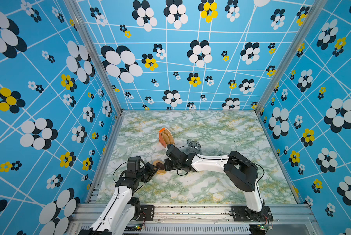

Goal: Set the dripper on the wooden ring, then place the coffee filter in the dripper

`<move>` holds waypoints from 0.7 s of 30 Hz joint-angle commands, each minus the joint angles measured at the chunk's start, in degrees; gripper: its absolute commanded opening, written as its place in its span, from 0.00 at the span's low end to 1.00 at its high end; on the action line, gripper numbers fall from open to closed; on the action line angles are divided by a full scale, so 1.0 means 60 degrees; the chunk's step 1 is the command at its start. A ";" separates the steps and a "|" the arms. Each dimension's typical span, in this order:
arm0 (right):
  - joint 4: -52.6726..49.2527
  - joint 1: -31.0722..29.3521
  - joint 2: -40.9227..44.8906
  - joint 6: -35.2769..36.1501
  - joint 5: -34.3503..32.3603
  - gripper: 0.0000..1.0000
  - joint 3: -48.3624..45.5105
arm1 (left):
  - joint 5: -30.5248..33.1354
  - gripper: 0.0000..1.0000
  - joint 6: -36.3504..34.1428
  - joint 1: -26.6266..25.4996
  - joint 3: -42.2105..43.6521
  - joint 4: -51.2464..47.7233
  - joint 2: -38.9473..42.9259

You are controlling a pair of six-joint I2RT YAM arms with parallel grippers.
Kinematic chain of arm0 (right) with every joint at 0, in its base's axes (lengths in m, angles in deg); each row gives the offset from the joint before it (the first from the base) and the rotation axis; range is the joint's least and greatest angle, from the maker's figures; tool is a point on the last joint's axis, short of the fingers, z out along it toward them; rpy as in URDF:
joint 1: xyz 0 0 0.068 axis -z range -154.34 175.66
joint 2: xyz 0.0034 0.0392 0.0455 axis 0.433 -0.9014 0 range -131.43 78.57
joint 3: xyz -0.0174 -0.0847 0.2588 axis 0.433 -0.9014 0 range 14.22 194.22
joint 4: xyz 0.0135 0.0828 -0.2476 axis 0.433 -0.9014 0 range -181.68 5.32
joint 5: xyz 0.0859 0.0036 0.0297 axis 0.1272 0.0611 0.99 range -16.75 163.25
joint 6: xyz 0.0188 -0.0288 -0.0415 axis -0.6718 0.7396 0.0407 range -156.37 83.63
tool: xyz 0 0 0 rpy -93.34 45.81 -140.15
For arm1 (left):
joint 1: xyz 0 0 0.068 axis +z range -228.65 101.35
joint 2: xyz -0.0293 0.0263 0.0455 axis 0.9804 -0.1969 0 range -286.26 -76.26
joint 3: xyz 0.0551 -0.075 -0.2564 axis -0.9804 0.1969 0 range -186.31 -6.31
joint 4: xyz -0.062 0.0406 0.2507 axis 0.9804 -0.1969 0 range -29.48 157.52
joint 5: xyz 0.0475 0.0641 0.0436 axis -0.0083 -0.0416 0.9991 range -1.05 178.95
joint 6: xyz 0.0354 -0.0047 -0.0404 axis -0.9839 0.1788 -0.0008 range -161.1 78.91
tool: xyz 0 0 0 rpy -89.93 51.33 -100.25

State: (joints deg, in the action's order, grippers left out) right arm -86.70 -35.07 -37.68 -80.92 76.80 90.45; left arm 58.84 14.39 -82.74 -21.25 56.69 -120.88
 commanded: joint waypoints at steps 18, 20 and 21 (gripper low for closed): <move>-0.0524 0.1261 0.6379 0.0147 0.0468 0.43 -0.2574 | -0.3304 0.13 -0.1988 -0.0350 -0.4800 -0.0385 -0.1994; -0.0490 0.1646 0.7060 -0.0070 0.0723 0.47 -0.2908 | -0.3621 0.13 -0.2065 -0.0492 -0.5330 -0.0038 -0.2708; -0.0433 0.1823 0.7338 -0.0188 0.0852 0.48 -0.3105 | -0.3745 0.13 -0.2070 -0.0539 -0.5585 0.0108 -0.3017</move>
State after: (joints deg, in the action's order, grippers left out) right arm -88.39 -26.33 2.34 -80.40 78.88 74.06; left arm 41.62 4.42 -85.06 -50.69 52.91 -135.48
